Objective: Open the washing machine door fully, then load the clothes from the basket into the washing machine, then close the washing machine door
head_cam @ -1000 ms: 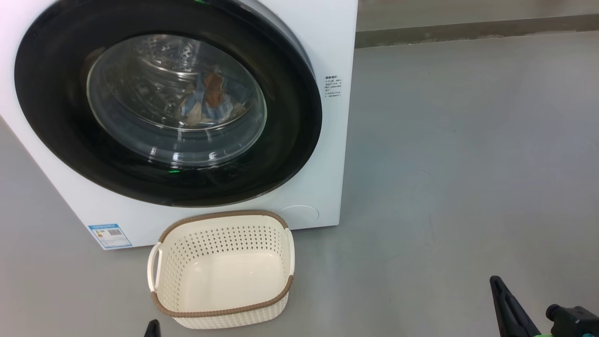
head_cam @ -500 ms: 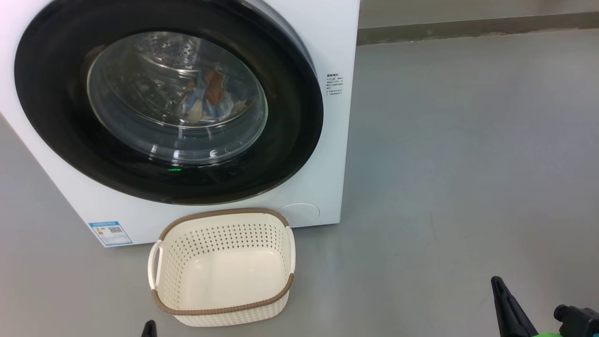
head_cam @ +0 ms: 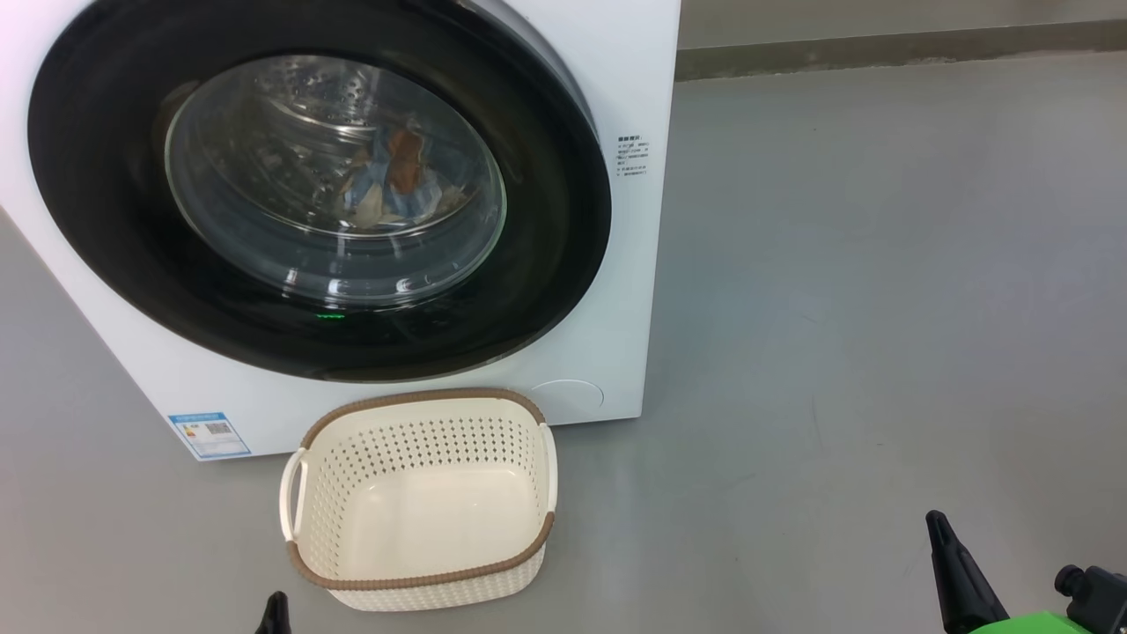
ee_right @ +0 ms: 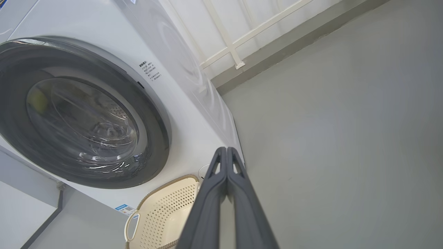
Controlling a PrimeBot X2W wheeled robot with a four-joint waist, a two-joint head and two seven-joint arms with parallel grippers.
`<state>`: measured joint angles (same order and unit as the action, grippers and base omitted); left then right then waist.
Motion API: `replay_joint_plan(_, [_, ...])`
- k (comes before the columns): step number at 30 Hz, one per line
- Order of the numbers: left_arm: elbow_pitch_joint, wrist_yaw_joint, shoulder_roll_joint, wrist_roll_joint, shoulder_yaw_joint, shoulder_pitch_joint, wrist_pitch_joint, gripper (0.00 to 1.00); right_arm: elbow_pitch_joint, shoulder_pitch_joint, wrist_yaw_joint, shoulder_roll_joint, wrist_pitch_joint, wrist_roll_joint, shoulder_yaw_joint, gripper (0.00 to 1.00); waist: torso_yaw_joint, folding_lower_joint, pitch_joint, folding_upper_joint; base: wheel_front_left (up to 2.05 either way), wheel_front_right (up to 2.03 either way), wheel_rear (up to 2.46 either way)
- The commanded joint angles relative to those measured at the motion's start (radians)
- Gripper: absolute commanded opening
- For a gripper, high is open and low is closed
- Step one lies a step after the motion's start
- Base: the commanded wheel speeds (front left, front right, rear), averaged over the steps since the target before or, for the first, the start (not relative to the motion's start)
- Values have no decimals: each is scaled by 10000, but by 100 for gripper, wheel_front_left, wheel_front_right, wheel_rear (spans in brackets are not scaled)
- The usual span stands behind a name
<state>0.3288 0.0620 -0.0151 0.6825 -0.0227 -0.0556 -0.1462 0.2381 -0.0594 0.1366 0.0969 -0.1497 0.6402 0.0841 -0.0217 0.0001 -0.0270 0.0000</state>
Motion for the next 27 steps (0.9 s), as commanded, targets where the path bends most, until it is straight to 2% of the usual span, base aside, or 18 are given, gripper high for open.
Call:
replay_joint_plan(1, [-288, 64, -137, 381, 198, 442, 74, 0, -214, 453, -19, 50, 97, 394, 42, 0, 5, -1, 7, 0, 0, 0, 0])
replay_joint_plan(27, [-446, 245, -199, 2966, 537, 790, 807, 0, -132, 808, -30, -101, 837, 3096, 119, 0, 67, -1, 93, 0, 0, 0, 0])
